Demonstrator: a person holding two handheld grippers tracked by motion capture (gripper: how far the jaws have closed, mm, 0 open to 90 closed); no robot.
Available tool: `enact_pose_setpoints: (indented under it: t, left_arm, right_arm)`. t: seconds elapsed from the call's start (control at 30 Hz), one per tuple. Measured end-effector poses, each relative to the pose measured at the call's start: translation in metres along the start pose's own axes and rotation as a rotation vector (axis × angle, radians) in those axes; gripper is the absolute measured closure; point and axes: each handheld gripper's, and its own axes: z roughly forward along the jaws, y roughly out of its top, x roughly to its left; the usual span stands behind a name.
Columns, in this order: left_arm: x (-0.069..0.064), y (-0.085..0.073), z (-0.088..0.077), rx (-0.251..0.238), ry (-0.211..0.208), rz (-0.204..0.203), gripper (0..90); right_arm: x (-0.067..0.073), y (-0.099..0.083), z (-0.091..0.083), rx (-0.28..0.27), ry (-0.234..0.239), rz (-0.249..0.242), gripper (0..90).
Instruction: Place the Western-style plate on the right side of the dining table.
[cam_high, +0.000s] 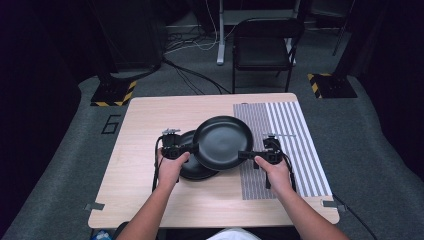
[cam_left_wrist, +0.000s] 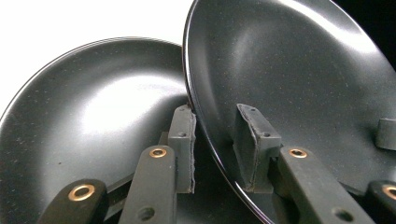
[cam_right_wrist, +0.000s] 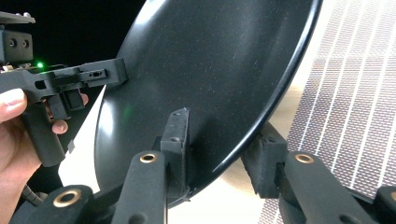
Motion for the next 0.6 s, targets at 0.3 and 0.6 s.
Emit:
enact_pose_setpoints:
  t: [0.3, 0.6]
  left_arm:
    - [-0.005, 0.004, 0.004, 0.003, -0.014, 0.011, 68.6]
    - [-0.012, 0.008, 0.010, 0.011, -0.031, 0.027, 68.6]
  right_arm:
    - [-0.002, 0.000, -0.007, -0.019, -0.009, 0.008, 63.2]
    - [-0.005, -0.002, -0.015, -0.032, -0.020, 0.023, 63.2]
